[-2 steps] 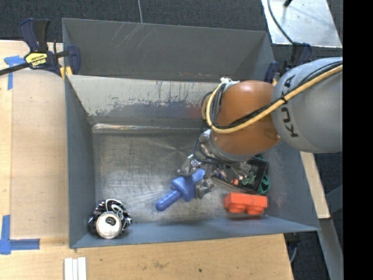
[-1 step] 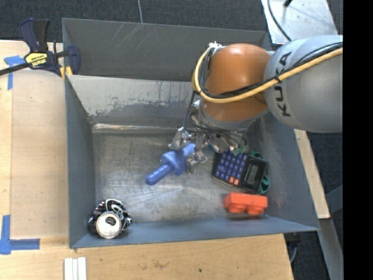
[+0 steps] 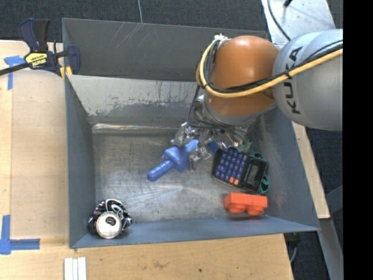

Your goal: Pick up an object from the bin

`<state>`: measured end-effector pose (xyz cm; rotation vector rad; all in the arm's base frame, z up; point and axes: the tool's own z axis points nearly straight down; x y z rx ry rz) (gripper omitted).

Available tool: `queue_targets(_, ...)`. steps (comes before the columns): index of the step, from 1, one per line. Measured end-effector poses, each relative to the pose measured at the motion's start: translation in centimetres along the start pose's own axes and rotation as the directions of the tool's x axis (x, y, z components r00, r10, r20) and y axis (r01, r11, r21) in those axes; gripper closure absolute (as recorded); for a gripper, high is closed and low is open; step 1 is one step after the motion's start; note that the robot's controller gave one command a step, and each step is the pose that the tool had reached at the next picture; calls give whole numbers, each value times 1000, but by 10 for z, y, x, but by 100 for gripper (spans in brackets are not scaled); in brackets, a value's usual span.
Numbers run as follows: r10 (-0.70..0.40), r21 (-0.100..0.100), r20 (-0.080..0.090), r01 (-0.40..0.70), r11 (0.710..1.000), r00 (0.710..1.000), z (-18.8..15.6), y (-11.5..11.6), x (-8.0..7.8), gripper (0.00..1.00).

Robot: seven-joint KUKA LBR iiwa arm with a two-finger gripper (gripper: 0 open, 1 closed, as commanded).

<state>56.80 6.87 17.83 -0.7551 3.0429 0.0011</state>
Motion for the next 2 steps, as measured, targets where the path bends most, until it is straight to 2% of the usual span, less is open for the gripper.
queue_targets(1,4,-1,-6,-4,1000,1000,-11,0,12,100)
queue_targets(2,3,1,-2,-3,1000,1000,-12,-5,3,100)
